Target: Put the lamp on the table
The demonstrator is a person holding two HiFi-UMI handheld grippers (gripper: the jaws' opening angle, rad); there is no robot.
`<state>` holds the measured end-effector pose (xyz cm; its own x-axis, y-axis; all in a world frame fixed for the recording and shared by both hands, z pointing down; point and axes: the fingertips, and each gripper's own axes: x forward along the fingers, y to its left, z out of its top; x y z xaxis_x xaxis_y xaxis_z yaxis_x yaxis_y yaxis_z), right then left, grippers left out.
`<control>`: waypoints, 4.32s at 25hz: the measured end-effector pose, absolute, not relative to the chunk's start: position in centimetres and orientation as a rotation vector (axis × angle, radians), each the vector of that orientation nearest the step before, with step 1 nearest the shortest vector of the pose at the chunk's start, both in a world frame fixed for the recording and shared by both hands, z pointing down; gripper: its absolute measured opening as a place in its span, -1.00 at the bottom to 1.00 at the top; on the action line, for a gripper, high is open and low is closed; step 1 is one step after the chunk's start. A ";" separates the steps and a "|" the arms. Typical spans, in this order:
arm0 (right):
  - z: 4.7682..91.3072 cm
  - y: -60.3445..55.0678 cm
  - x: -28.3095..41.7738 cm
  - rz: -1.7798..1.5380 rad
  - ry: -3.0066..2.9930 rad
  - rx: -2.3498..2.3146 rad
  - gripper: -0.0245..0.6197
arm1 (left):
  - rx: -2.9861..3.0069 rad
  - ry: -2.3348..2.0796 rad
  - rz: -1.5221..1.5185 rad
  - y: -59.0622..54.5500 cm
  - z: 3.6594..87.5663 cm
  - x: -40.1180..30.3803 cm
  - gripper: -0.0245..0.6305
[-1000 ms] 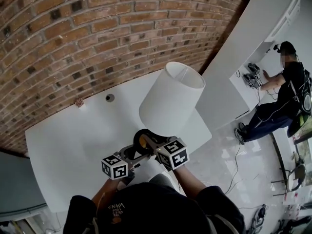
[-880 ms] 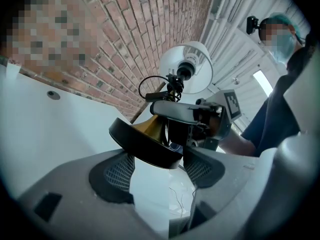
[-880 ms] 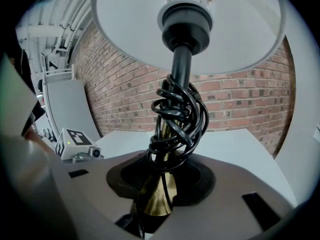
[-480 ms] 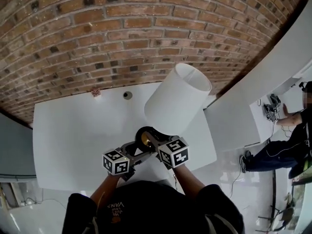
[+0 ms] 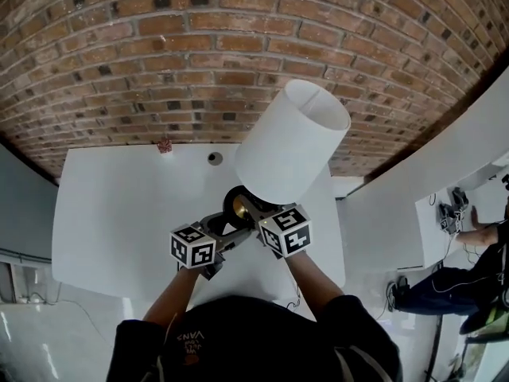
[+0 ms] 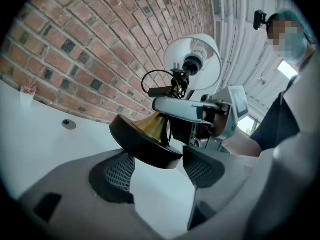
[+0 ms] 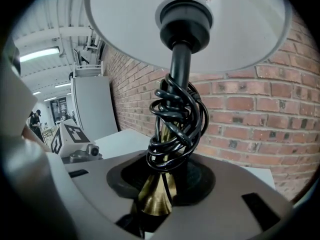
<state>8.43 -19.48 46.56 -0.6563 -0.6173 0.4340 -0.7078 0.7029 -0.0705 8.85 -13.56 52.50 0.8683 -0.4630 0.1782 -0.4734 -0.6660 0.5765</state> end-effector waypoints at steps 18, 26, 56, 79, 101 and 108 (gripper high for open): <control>49.9 -27.3 6.9 0.339 -2.536 0.983 -0.56 | 2.367 -0.906 0.009 -20.5 55.8 6.3 -0.04; 54.4 -31.3 7.9 0.307 -2.441 1.036 -0.58 | 2.267 -1.128 0.095 -21.8 59.9 0.3 -0.47; 61.4 -41.8 12.5 0.152 -2.378 1.304 -0.58 | 2.227 -1.381 0.183 -27.4 62.9 -5.6 -0.93; 62.1 -41.9 13.1 0.178 -2.416 1.360 -0.53 | 2.279 -1.353 0.178 -26.7 61.3 -3.5 -0.93; 55.2 -30.8 20.6 0.209 -2.395 1.536 -0.92 | 2.425 -1.331 0.160 -21.8 54.9 0.3 -0.93; 51.3 -25.9 20.4 0.281 -2.534 1.543 -0.92 | 2.478 -1.339 0.133 -19.1 52.8 1.0 -0.93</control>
